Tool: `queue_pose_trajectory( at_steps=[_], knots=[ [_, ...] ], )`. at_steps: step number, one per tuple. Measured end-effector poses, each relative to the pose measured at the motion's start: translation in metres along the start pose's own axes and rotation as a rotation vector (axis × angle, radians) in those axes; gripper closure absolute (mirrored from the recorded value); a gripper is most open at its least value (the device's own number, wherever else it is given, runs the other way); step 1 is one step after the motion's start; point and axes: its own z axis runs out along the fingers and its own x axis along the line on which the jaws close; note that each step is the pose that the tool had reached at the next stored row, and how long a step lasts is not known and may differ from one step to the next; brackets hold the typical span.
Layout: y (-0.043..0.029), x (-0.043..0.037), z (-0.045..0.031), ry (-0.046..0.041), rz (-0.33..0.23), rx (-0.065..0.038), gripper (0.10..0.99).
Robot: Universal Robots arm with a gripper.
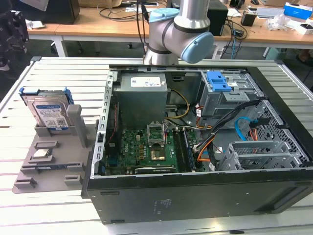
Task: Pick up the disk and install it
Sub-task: 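Pick up the disk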
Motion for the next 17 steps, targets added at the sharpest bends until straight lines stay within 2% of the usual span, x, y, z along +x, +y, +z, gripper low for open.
queue_pose_trajectory(
  at_steps=[5, 17],
  knots=[
    [-0.0009, -0.0041, 0.0001, 0.0000, 0.000, 0.000, 0.545],
    [-0.0021, -0.0044, 0.0027, 0.0001, 0.000, 0.000, 0.545]
  ],
)
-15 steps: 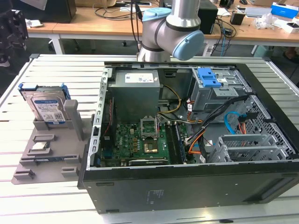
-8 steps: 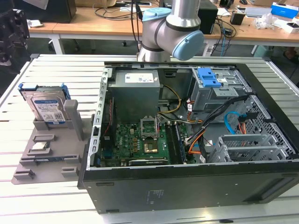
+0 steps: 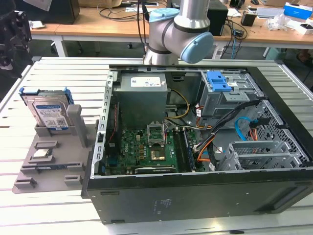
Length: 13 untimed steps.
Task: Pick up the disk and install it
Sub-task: 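Pick up the disk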
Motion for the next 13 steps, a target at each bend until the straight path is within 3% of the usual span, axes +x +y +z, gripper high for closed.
queue_pose_trajectory(
  at_steps=[13],
  knots=[
    [-0.0011, 0.0000, 0.0073, 0.0000, 0.000, 0.000, 0.545]
  ],
)
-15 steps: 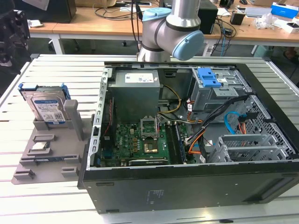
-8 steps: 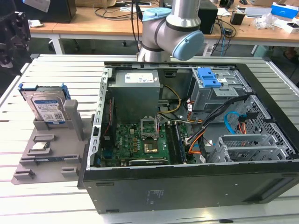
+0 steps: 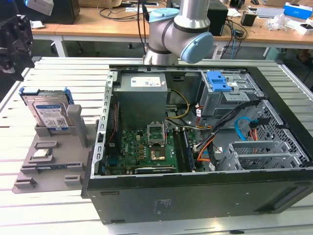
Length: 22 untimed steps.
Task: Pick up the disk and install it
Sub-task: 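Pick up the disk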
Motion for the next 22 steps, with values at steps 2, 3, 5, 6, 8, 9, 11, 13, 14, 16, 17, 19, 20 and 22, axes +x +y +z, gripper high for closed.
queue_pose_trajectory(
  at_steps=[2, 3, 5, 6, 8, 9, 11, 13, 14, 16, 17, 19, 20, 22],
  knots=[
    [-0.0002, 0.0000, 0.0010, 0.0000, 0.000, 0.000, 0.545],
    [-0.0002, 0.0000, 0.0014, 0.0000, 0.000, 0.000, 0.545],
    [-0.0005, 0.0000, 0.0031, 0.0000, 0.000, 0.000, 0.545],
    [-0.0007, 0.0001, 0.0046, 0.0000, 0.000, 0.000, 0.545],
    [-0.0010, 0.0001, 0.0068, 0.0001, 0.000, 0.000, 0.545],
    [-0.0011, 0.0001, 0.0080, 0.0001, 0.000, 0.000, 0.545],
    [-0.0013, 0.0002, 0.0105, 0.0003, 0.000, 0.000, 0.545],
    [-0.0016, 0.0003, 0.0153, 0.0008, 0.000, 0.000, 0.545],
    [-0.0017, 0.0003, 0.0167, 0.0009, 0.000, 0.000, 0.545],
    [-0.0018, 0.0004, 0.0198, 0.0016, -0.002, 0.000, 0.545],
    [-0.0019, 0.0004, 0.0206, 0.0020, -0.004, 0.000, 0.545],
    [-0.0020, 0.0004, 0.0223, 0.0040, -0.039, -0.001, 0.545],
    [-0.0020, 0.0004, 0.0228, 0.0049, -0.058, -0.001, 0.545],
    [-0.0024, 0.0004, 0.0245, 0.0071, -0.110, -0.002, 0.545]
  ],
)
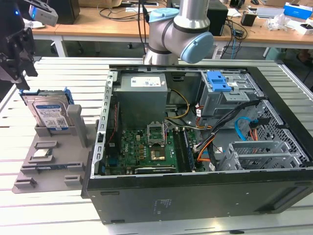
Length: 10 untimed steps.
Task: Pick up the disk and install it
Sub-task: 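Pick up the disk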
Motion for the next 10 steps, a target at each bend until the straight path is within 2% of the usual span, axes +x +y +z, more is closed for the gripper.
queue_pose_trajectory(
  at_steps=[10],
  knots=[
    [-0.0031, 0.0004, 0.0171, 0.0045, -0.014, 0.000, 0.545]
  ],
)
